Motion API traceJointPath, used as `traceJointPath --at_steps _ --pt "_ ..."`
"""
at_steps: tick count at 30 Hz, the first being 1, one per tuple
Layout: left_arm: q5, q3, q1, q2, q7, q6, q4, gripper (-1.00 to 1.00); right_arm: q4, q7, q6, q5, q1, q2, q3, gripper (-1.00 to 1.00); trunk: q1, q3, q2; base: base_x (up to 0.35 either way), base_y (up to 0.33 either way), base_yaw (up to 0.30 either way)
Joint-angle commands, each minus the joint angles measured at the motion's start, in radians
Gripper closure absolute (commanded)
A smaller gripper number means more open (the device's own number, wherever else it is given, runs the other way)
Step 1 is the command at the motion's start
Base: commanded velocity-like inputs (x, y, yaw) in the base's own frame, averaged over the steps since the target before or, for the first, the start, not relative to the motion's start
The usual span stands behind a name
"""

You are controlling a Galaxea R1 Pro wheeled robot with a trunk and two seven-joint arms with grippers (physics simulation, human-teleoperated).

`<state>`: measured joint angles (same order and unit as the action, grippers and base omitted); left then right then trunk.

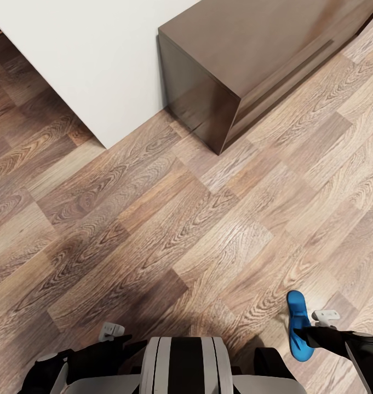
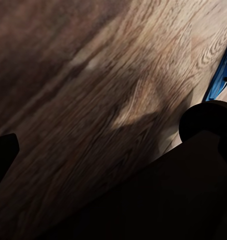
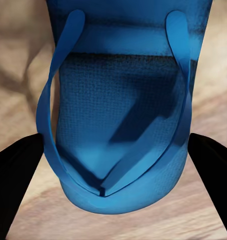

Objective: In the bedroom, move the book from the bed onto either nightstand, and place the two sandals side by side next to the bed.

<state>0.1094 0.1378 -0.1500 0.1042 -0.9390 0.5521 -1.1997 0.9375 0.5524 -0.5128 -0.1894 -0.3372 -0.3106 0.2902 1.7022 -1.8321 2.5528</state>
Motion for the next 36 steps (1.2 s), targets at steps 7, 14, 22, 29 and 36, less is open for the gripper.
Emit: traceJointPath --at_steps 7,14,22,29,36 --pt "0.006 0.0 0.0 0.0 -0.001 0.008 0.0 -1.0 0.001 0.01 -0.004 -0.007 0.0 0.001 0.002 1.0 0.0 0.0 0.0 0.0 0.0 0.0" --pt "0.006 0.0 0.0 0.0 -0.001 0.008 0.0 -1.0 0.001 0.01 -0.004 -0.007 0.0 0.001 0.003 1.0 0.0 0.0 0.0 0.0 0.0 0.0" --pt "0.006 0.0 0.0 0.001 -0.001 0.008 0.0 -1.0 0.001 0.009 -0.004 -0.007 0.0 0.001 0.002 1.0 -0.001 0.007 0.0 0.0 0.0 0.0" --pt "0.006 0.0 0.0 0.002 -0.001 0.008 0.0 -1.0 0.001 0.01 -0.004 -0.008 0.0 0.001 0.002 1.0 -0.003 0.027 -0.001 0.0 0.0 0.0" --pt "0.006 0.0 0.0 0.002 -0.001 0.008 0.0 -1.0 0.001 0.009 -0.004 -0.008 0.0 0.001 0.002 1.0 -0.005 0.038 -0.002 0.0 0.0 0.0"
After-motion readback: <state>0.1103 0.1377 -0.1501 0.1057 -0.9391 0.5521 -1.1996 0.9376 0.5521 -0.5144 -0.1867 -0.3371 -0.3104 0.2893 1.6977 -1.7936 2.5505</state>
